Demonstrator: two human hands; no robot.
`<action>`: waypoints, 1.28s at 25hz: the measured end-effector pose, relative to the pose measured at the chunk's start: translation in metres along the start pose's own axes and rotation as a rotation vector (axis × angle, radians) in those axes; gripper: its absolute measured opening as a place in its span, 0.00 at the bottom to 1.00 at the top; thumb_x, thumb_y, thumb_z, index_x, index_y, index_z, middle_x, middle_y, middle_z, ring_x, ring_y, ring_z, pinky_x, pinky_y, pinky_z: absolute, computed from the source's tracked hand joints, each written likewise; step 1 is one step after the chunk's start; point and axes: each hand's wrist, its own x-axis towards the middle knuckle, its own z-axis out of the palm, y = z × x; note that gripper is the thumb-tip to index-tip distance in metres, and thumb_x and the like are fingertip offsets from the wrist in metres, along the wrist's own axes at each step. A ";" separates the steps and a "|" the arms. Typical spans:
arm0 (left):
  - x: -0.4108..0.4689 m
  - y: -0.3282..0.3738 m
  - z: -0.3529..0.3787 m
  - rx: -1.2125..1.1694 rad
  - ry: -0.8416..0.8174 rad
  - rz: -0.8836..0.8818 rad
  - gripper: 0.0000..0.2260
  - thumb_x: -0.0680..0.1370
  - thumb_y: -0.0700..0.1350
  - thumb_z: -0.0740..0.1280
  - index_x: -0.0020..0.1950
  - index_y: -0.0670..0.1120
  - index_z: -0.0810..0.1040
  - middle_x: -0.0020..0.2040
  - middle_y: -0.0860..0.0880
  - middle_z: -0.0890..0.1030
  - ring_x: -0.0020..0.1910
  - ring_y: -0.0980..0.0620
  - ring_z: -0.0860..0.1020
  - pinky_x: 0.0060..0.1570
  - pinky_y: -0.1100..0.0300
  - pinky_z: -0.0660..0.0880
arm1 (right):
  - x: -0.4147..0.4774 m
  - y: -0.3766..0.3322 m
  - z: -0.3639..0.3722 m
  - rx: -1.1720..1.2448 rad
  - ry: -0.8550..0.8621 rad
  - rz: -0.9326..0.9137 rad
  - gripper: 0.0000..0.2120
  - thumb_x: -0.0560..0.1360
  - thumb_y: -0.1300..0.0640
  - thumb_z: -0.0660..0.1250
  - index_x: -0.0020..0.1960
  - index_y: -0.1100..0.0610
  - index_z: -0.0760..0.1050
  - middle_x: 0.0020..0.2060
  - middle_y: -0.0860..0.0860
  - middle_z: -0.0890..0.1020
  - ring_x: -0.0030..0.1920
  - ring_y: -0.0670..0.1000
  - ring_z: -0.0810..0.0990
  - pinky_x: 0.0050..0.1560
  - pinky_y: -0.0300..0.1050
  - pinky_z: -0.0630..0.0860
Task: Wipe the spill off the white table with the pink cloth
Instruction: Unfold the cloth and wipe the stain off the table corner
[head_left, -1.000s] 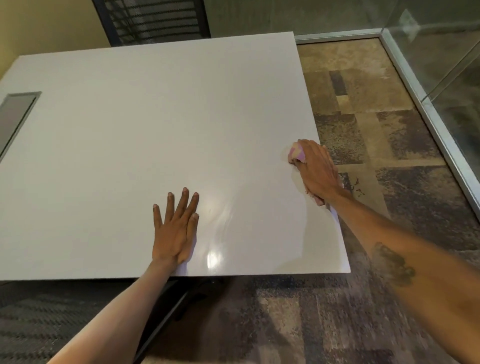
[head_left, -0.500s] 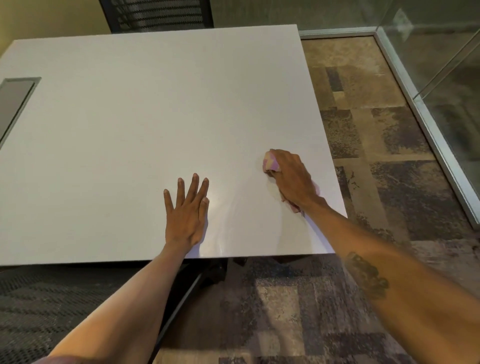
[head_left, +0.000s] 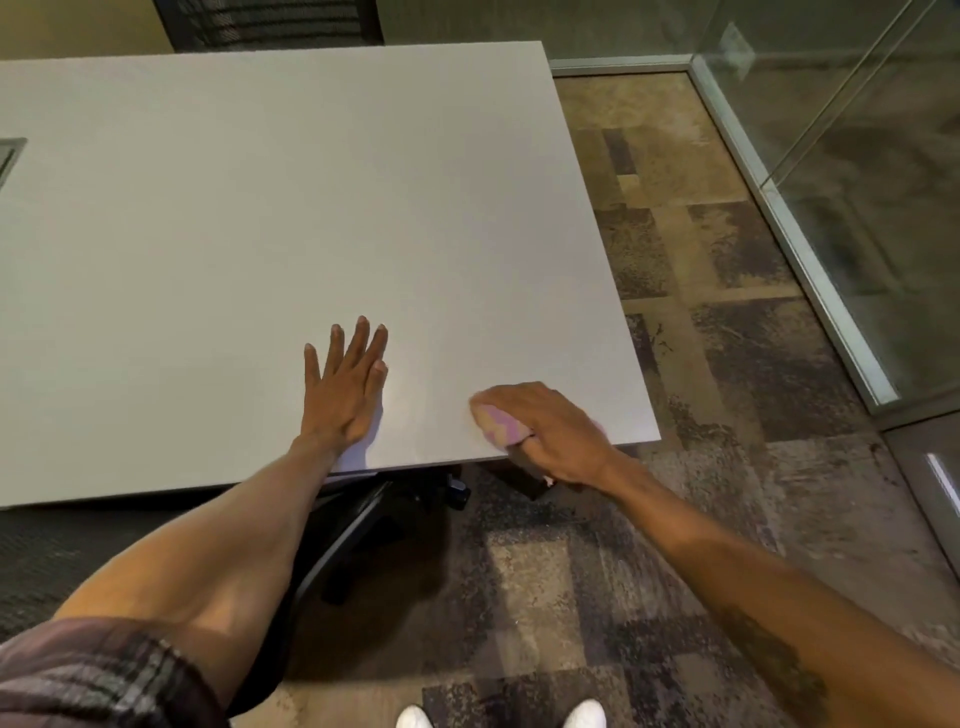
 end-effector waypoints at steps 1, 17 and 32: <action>-0.001 -0.005 -0.003 -0.002 -0.012 0.043 0.25 0.85 0.57 0.38 0.83 0.57 0.45 0.84 0.56 0.44 0.83 0.49 0.40 0.80 0.42 0.38 | -0.010 0.010 -0.009 -0.003 0.038 0.048 0.29 0.78 0.57 0.68 0.76 0.44 0.66 0.74 0.45 0.72 0.71 0.49 0.69 0.70 0.52 0.66; -0.003 -0.026 -0.003 0.077 0.036 0.117 0.25 0.87 0.51 0.42 0.84 0.47 0.50 0.84 0.52 0.48 0.83 0.49 0.43 0.82 0.46 0.44 | 0.126 0.076 -0.050 0.112 0.457 0.349 0.22 0.74 0.61 0.66 0.66 0.45 0.74 0.64 0.46 0.78 0.65 0.51 0.71 0.58 0.43 0.68; -0.005 -0.029 -0.006 -0.004 0.025 0.109 0.25 0.87 0.51 0.41 0.84 0.47 0.47 0.84 0.52 0.45 0.83 0.52 0.42 0.81 0.49 0.40 | 0.123 -0.050 0.037 0.143 -0.015 -0.124 0.21 0.77 0.47 0.71 0.69 0.50 0.77 0.66 0.48 0.80 0.64 0.50 0.76 0.59 0.39 0.66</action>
